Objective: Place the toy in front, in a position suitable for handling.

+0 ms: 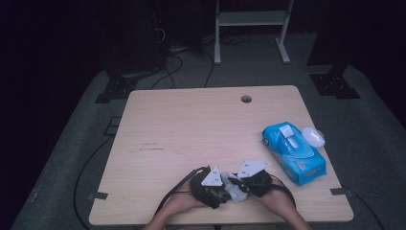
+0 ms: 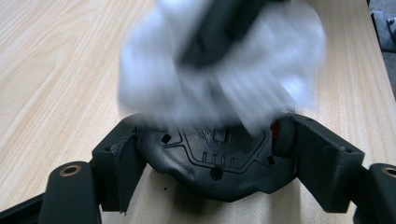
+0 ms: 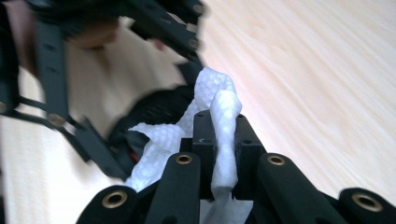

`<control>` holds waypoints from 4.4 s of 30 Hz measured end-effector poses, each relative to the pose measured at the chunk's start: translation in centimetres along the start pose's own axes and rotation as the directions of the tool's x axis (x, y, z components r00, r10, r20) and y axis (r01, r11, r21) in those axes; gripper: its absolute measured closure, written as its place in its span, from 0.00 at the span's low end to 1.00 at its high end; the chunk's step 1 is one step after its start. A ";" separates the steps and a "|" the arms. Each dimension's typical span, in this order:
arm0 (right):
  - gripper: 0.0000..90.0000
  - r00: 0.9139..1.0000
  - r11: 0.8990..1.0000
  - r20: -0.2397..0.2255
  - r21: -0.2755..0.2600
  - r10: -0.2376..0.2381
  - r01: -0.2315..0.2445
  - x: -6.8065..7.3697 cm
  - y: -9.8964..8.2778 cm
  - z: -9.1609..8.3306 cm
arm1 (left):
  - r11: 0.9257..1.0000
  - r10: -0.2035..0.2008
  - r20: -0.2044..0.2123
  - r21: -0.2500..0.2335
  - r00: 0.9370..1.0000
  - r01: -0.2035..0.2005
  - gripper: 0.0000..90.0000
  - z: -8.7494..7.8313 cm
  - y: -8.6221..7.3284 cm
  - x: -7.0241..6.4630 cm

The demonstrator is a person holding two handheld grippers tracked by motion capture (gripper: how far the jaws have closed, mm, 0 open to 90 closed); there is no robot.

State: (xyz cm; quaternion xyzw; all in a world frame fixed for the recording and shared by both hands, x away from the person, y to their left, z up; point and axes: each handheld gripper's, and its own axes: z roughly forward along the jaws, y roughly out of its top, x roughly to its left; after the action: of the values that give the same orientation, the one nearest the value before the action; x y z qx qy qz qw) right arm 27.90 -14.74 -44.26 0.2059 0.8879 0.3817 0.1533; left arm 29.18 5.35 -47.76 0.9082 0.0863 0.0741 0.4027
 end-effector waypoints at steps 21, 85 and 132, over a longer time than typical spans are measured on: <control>0.92 0.998 0.998 -0.034 -0.026 -0.061 0.060 2.1 0.9 1.6 | 1.000 0.000 -0.004 0.002 1.000 0.000 0.26 0.1 0.2 -0.1; 0.91 0.997 0.999 -0.078 -0.051 -0.008 0.004 1.6 -0.3 1.2 | 0.999 -0.006 -0.038 0.034 0.999 0.008 0.26 -0.8 -0.6 1.0; 0.91 0.991 0.990 0.033 -0.052 0.130 -0.128 -2.9 -3.9 -3.0 | 0.998 -0.055 -0.068 0.033 0.996 0.057 0.26 -2.2 -2.0 2.5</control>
State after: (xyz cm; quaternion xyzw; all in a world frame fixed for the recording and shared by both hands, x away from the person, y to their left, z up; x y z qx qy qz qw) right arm 28.14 -20.42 -44.86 0.2657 0.8602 0.4089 0.1495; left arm 30.92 8.77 -47.59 0.9095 0.1263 0.0915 0.3855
